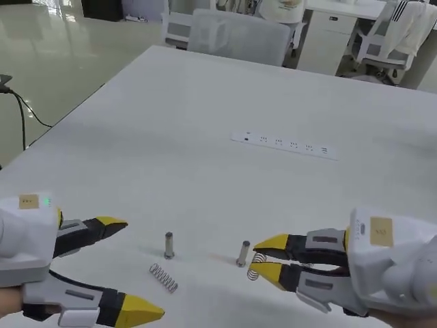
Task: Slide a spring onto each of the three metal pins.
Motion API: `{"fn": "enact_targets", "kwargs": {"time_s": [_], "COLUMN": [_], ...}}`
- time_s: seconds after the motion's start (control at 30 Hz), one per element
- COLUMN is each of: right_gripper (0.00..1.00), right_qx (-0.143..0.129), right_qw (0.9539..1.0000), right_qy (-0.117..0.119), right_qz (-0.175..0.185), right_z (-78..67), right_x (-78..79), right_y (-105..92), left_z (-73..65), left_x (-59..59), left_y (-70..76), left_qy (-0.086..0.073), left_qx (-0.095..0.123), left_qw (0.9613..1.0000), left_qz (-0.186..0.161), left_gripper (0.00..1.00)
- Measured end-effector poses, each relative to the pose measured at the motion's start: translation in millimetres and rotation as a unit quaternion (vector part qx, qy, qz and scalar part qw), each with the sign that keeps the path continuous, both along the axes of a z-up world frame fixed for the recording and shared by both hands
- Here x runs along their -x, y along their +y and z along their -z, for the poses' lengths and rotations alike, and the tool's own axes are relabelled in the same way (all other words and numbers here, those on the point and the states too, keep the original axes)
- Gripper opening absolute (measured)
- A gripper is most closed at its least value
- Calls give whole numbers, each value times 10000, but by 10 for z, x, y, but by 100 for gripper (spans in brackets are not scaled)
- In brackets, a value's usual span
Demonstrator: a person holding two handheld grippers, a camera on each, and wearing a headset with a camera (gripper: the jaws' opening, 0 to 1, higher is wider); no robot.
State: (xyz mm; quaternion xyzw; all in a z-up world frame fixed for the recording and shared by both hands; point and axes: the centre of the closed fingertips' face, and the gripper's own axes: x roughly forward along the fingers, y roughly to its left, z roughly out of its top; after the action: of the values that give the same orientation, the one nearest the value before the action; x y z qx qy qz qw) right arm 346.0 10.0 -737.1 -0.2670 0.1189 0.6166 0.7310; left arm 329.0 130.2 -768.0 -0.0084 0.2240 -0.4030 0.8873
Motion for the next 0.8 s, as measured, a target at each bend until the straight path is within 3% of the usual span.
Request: {"fn": "enact_targets", "kwargs": {"time_s": [0.3,0.57,0.8], "right_gripper": [7,7,7], "right_qx": [-43,-273,-377], "right_qw": [9992,9967,9952], "right_qy": [-2,49,209], "right_qz": [396,760,877], "right_z": [9,-57,-38], "right_x": [-273,-547,-631], "right_y": [0,12,54], "left_z": [17,27,2], "left_x": [37,39,38], "left_y": [53,76,73], "left_qy": [28,42,18], "left_qx": [10,25,73], "left_qw": [10000,9999,9999], "left_qz": [-57,-110,-135], "left_gripper": [98,98,97]}}
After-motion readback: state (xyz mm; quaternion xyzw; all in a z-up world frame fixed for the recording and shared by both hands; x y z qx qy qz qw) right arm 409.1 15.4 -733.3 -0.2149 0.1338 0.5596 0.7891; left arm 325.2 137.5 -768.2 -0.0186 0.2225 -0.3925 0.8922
